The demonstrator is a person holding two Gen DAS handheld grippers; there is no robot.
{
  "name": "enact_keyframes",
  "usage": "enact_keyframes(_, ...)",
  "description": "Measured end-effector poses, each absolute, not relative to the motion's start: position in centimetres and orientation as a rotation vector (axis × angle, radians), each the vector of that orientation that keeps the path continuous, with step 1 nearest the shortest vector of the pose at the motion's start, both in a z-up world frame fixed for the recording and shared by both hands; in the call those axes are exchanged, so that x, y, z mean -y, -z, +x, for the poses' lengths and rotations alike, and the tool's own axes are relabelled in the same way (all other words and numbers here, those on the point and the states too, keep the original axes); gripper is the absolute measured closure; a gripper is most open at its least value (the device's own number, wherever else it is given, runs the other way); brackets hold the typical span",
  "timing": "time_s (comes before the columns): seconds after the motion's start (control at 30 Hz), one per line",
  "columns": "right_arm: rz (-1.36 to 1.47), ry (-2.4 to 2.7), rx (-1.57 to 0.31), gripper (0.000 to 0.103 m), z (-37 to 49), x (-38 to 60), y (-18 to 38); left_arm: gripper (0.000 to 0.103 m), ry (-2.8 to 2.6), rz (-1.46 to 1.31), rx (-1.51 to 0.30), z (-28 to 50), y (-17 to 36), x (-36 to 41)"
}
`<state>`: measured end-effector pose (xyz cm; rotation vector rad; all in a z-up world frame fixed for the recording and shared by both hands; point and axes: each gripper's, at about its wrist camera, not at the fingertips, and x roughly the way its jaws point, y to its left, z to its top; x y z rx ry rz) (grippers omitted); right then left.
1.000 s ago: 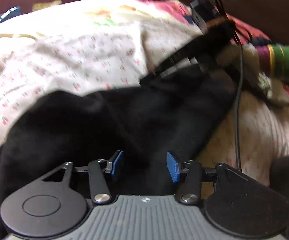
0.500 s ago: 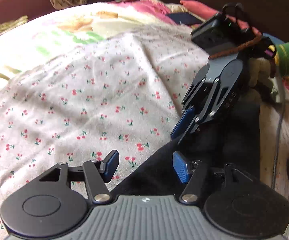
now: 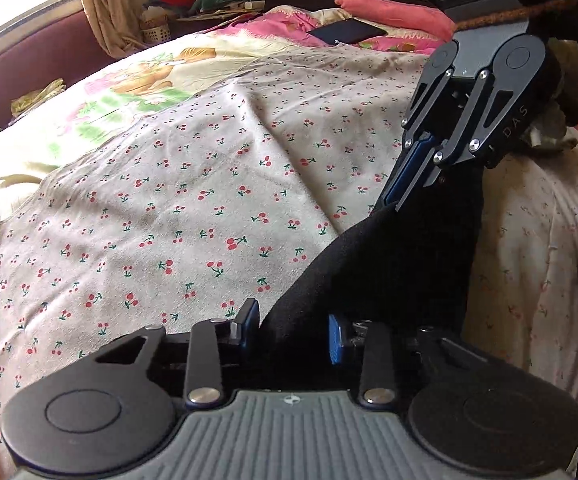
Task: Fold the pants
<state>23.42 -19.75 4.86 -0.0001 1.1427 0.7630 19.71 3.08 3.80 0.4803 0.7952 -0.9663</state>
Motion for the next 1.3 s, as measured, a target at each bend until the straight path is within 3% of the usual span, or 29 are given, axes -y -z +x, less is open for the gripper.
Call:
enact_keyframes(0.27,-0.037,-0.743,-1.114,0.083,23.1,19.4,-4.6,0.063,0.941,0.61,-0.648,16.6,-4.2,-2.9)
enact_keyframes(0.37,-0.022,-0.739,-1.087,0.077,23.5,19.4,-4.9,0.063,0.965,0.598,-0.659,16.2,-4.4,-3.2)
enact_keyframes(0.63,-0.145,-0.862,-1.174,0.079,22.8,16.5,-3.2,0.064,1.021,0.582,-0.708,16.3,-2.8,-3.0)
enact_keyframes(0.77,-0.133,-0.759,-1.074,0.076,25.0,17.4,-3.4,0.063,0.961,0.538,-0.667,18.0,-3.9,-3.9)
enact_keyframes(0.87,-0.168,-0.727,-1.009,0.062,27.8,17.9,-3.1,0.057,0.896,0.521,-0.618,20.0,-5.2,-5.0)
enact_keyframes(1.0,-0.179,-0.791,-1.126,0.061,31.2,18.0,0.0,0.035,0.861,0.473,-0.692,24.3,-5.2,-6.6)
enact_keyframes(1.1,-0.13,-0.813,-1.206,0.069,32.5,18.3,1.7,0.034,0.869,0.502,-0.769,26.6,-3.6,-6.6)
enact_keyframes(1.13,-0.115,-0.817,-1.213,0.083,32.6,18.3,1.7,0.035,0.871,0.505,-0.783,27.0,-3.3,-6.6)
enact_keyframes(1.17,-0.101,-0.819,-1.209,0.089,32.4,18.2,1.2,0.037,0.882,0.509,-0.785,26.9,-3.1,-6.5)
enact_keyframes(1.23,-0.099,-0.816,-1.178,0.092,31.1,18.2,0.0,0.058,0.904,0.525,-0.768,26.2,-3.3,-6.3)
enact_keyframes(1.3,-0.064,-0.818,-1.161,0.093,29.2,18.3,-1.9,0.071,0.924,0.544,-0.797,25.5,-3.1,-6.1)
